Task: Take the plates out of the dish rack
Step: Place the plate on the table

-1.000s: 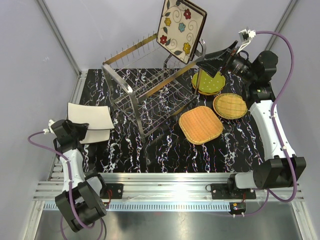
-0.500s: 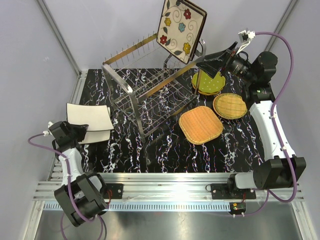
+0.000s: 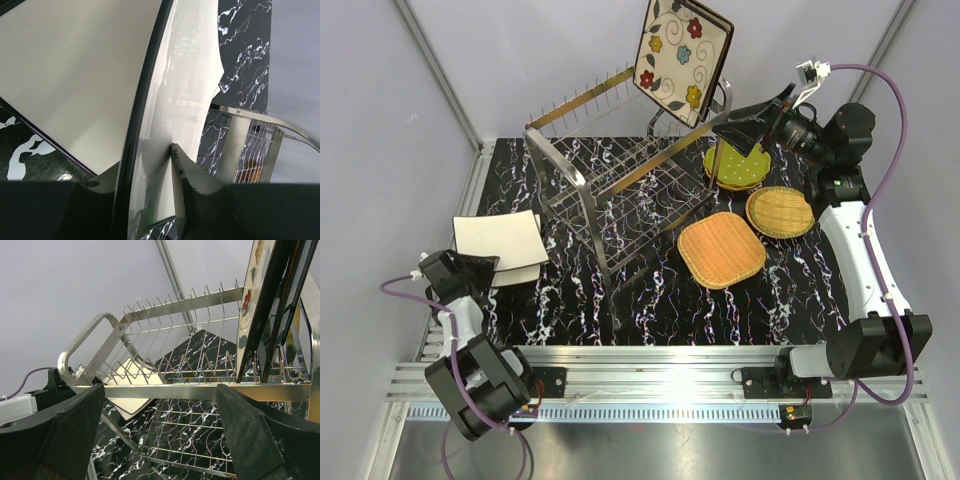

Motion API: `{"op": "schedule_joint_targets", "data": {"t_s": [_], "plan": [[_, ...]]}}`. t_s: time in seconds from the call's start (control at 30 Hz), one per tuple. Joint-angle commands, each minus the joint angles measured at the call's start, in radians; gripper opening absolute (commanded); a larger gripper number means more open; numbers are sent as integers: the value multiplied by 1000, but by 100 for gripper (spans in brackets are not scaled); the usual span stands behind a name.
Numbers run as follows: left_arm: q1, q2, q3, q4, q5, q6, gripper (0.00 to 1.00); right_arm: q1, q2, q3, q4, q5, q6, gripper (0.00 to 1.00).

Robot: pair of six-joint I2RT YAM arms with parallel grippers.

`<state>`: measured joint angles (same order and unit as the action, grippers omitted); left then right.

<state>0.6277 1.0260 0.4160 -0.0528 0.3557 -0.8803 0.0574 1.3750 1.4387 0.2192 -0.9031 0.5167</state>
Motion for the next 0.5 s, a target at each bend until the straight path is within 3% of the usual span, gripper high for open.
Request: {"op": "schedule_joint_targets", "data": {"t_s": [0.0,0.47], "plan": [[6,23,-13,83,40,61,30,-7,-36,8,34,-14,-1,100],[15,121,-11,77,37,96,44,-7,-30,15,25,-16,-4,100]]}}
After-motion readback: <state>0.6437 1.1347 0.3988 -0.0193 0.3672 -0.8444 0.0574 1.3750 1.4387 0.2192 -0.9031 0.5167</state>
